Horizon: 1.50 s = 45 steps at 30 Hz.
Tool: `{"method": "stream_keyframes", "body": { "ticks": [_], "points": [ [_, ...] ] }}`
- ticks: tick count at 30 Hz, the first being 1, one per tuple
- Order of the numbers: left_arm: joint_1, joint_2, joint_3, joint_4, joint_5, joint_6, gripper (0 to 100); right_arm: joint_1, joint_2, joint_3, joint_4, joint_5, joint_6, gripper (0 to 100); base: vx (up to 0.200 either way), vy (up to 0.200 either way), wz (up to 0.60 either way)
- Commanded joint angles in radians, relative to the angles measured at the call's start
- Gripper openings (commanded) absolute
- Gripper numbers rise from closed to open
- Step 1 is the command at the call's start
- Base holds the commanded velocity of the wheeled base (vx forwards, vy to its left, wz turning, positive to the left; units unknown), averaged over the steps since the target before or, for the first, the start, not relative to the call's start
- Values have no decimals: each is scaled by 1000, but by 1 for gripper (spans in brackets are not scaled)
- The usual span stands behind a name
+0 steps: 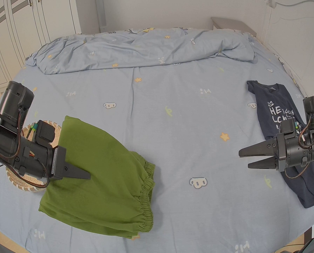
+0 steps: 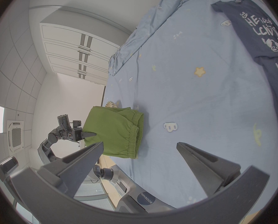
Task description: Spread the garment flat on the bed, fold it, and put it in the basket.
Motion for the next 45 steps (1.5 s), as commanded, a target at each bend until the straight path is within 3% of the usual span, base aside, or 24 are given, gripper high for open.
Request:
{"method": "stream_keyframes", "body": {
  "ticks": [1,17,23,25,31,34,38,39,40,44,45],
  "points": [
    [-11,3,1,0,0,-1,0,0,0,0,-1,1,0,100,0,200,0],
    [-88,-9,34,0,17,4,0,0,0,6,-2,1,-3,100,0,163,0],
    [-209,-52,52,-2,193,102,0,0,-3,3,-1,1,-5,100,0,0,0],
    [-209,-52,52,-2,193,102,0,0,-3,3,-1,1,-5,100,0,0,0],
    [-212,-120,-19,-2,213,243,0,0,1,8,-2,1,-10,100,0,0,0],
    [-153,-161,-40,-2,213,318,0,0,0,11,-2,1,-11,100,0,0,0],
    [-94,-193,-48,-13,216,341,0,-1,0,12,-1,1,-11,100,0,0,0],
    [-41,-207,-51,-23,218,351,0,0,0,15,-2,1,-13,100,0,0,0],
    [-41,-207,-51,-23,218,351,0,0,0,15,-2,1,-13,100,0,0,0],
    [157,-158,-74,-118,201,360,0,0,-2,17,-1,1,-14,100,0,0,0],
    [162,-153,-74,-121,199,360,0,0,-2,17,-1,1,-14,100,0,0,0]
  ]
}}
